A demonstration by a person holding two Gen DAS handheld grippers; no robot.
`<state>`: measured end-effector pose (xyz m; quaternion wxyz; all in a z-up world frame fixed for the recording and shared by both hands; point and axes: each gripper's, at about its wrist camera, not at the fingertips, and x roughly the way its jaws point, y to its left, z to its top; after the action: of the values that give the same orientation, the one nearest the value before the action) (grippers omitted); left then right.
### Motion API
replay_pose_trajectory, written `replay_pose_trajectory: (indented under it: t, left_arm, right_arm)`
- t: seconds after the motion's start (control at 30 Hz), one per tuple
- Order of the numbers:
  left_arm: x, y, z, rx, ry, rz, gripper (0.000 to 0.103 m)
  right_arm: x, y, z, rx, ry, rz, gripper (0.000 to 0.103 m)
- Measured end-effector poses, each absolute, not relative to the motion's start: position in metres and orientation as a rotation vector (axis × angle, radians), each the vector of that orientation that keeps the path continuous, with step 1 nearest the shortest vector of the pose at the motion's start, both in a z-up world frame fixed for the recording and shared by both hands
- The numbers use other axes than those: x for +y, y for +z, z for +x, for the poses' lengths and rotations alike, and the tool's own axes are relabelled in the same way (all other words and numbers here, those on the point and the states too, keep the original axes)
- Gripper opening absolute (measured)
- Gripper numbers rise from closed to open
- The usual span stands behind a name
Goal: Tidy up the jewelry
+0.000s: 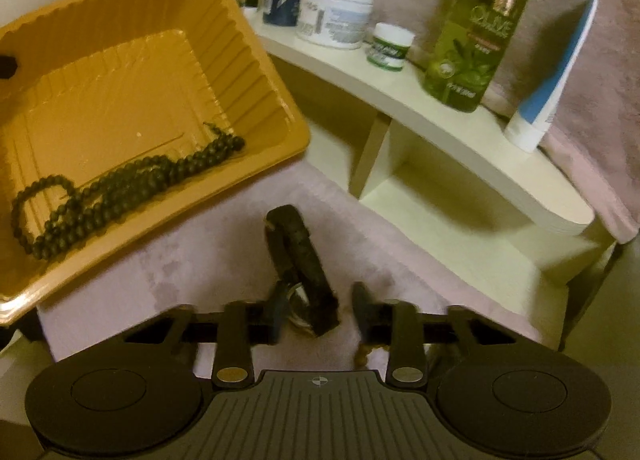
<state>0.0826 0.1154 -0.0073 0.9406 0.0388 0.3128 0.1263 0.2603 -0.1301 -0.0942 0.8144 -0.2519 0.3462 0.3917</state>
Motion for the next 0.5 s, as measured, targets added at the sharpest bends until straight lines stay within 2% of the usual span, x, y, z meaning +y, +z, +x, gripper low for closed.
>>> replay_pose_trajectory:
  t: [0.13,0.5]
  left_arm:
    - [0.116,-0.007,0.083,0.638,0.257,0.075,0.005]
    - [0.116,-0.007,0.083,0.638,0.261,0.069,0.005]
  right_arm:
    - [-0.132,-0.091,0.256,0.749,0.811,-0.511,0.017]
    - [-0.136,-0.061,0.229,0.779,0.764,-0.292,0.016]
